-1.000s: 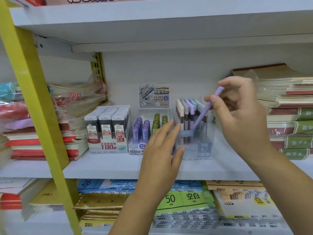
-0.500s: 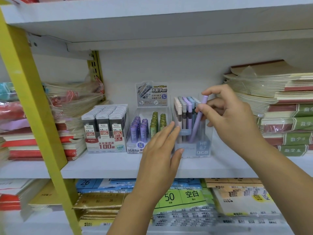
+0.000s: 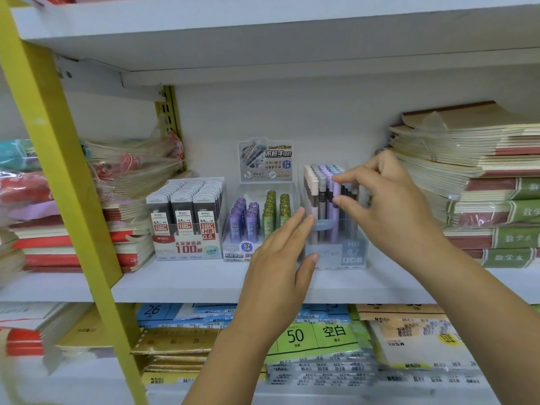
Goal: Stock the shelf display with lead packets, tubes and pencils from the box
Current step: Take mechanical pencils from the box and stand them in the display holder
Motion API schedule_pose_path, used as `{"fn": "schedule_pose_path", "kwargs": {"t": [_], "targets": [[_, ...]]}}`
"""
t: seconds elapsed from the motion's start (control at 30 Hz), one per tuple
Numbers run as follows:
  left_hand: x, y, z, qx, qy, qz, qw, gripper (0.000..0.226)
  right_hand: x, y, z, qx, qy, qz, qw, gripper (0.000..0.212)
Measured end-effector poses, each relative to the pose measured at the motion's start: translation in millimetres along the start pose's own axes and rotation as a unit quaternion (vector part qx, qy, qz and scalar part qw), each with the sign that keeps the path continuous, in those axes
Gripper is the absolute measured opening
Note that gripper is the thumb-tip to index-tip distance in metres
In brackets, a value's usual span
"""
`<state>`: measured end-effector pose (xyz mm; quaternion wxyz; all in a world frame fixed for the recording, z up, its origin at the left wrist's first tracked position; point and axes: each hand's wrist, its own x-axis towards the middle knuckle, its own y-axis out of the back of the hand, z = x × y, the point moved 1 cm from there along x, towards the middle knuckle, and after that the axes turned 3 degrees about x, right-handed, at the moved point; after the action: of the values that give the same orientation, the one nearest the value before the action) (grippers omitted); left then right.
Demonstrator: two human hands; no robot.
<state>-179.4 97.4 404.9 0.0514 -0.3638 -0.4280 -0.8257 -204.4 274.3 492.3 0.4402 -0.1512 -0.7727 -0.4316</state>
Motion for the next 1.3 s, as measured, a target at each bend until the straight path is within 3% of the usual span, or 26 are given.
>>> {"fn": "schedule_pose_path", "kwargs": {"t": [0.17,0.3,0.4,0.5,0.6,0.7,0.8,0.87,1.13,1.3], "targets": [[-12.1,4.6,3.6,0.001,0.014,0.035,0.999,0.055,-12.9,3.3,-3.7,0.056,-0.004,0.022,0.998,0.042],[-58.9,12.8,0.0,0.035,0.008,0.100,0.994,0.042,-55.6,5.7,-15.4,0.167,0.036,0.070,0.983,0.029],[-122.8,9.0,-22.0,0.058,0.020,0.024,0.998,0.037,-122.8,-15.1,-21.0,0.256,0.006,0.014,0.967,0.022],[-203.2,-12.4,-52.5,0.032,0.148,-0.109,0.982,0.037,-219.6,-61.7,-20.7,0.272,-0.096,-0.146,0.946,0.018],[-282.7,-44.9,-78.7,0.009,0.309,-0.229,0.923,0.046,-324.0,-117.3,-18.0,0.251,-0.223,-0.316,0.887,0.020],[-343.7,-76.9,-95.5,-0.027,0.432,-0.326,0.840,0.057,-406.5,-166.3,-18.0,0.234,-0.325,-0.467,0.788,0.022],[-380.8,-101.0,-106.9,-0.069,0.499,-0.387,0.772,0.062,-458.7,-203.5,-17.2,0.221,-0.373,-0.582,0.688,0.021],[-393.3,-112.7,-113.6,-0.096,0.528,-0.400,0.743,0.061,-480.1,-223.9,-13.7,0.200,-0.380,-0.635,0.642,0.027],[-412.6,-132.9,-130.7,-0.201,0.600,-0.374,0.678,0.050,-517.2,-273.3,-2.1,0.139,-0.332,-0.766,0.532,0.038],[-421.9,-132.5,-130.1,-0.232,0.608,-0.351,0.673,0.045,-525.6,-284.8,-0.5,0.121,-0.293,-0.797,0.513,0.034]]}}
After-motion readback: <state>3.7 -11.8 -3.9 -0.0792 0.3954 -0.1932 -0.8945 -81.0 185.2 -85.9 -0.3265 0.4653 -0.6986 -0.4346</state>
